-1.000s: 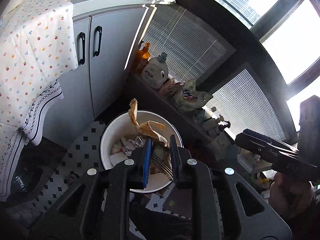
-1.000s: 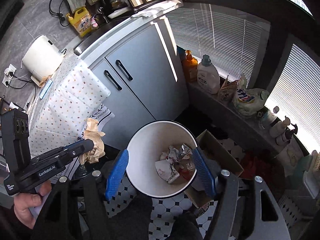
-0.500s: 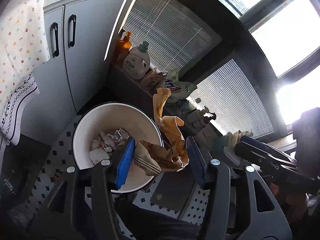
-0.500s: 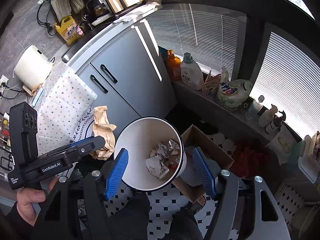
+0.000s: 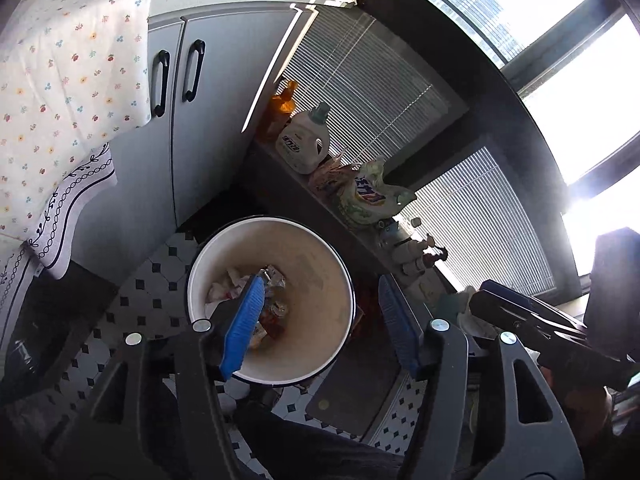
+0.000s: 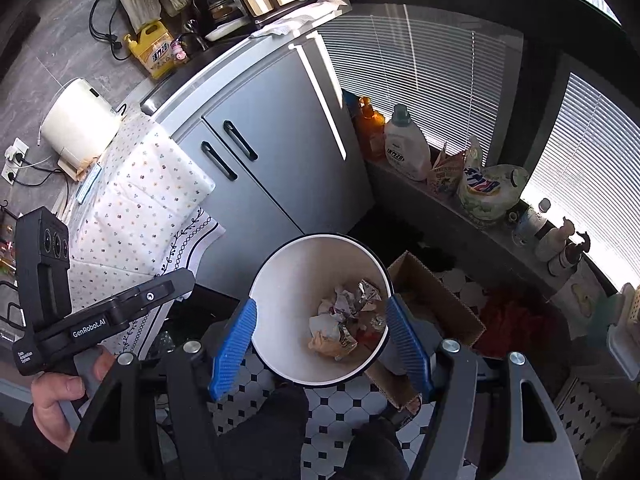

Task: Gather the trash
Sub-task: 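Move both tools back over the counter toward the blue-and-white box, then lower the left tool onto the blue-and-white box and close on it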

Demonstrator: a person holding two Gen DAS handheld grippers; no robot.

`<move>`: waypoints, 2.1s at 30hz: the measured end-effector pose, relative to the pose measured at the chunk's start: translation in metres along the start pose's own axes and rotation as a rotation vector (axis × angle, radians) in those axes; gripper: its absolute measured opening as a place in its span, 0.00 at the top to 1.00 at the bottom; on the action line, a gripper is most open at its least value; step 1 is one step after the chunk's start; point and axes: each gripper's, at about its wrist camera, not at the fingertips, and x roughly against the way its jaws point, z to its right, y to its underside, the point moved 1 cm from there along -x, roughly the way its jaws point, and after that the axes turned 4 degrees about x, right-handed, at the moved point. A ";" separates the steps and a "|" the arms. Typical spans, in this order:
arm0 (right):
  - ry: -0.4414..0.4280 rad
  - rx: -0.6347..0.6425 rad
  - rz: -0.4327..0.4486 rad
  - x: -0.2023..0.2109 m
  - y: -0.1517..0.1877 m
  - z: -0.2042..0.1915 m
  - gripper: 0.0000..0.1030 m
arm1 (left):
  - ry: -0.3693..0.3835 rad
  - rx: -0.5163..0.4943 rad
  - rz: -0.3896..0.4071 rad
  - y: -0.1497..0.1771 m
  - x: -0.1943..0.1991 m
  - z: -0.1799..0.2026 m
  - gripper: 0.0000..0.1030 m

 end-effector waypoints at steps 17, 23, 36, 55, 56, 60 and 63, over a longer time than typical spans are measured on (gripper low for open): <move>-0.145 0.188 0.061 -0.029 -0.073 -0.128 0.14 | -0.208 0.149 0.317 -0.052 0.140 -0.104 0.07; -0.189 0.251 0.081 -0.042 -0.101 -0.187 0.09 | -0.263 0.212 0.400 -0.063 0.185 -0.147 0.07; -0.211 0.350 0.072 -0.079 -0.138 -0.301 0.08 | -0.330 0.315 0.500 -0.082 0.244 -0.252 0.07; -0.126 0.183 0.156 -0.118 -0.163 -0.361 0.08 | -0.358 0.015 0.370 -0.195 0.231 -0.343 0.07; -0.121 0.177 0.156 -0.120 -0.162 -0.363 0.08 | -0.358 0.001 0.360 -0.200 0.229 -0.346 0.07; -0.104 0.155 0.159 -0.127 -0.159 -0.370 0.08 | -0.364 -0.051 0.322 -0.219 0.218 -0.355 0.07; -0.094 0.153 0.156 -0.131 -0.158 -0.375 0.08 | -0.364 -0.087 0.296 -0.231 0.209 -0.358 0.07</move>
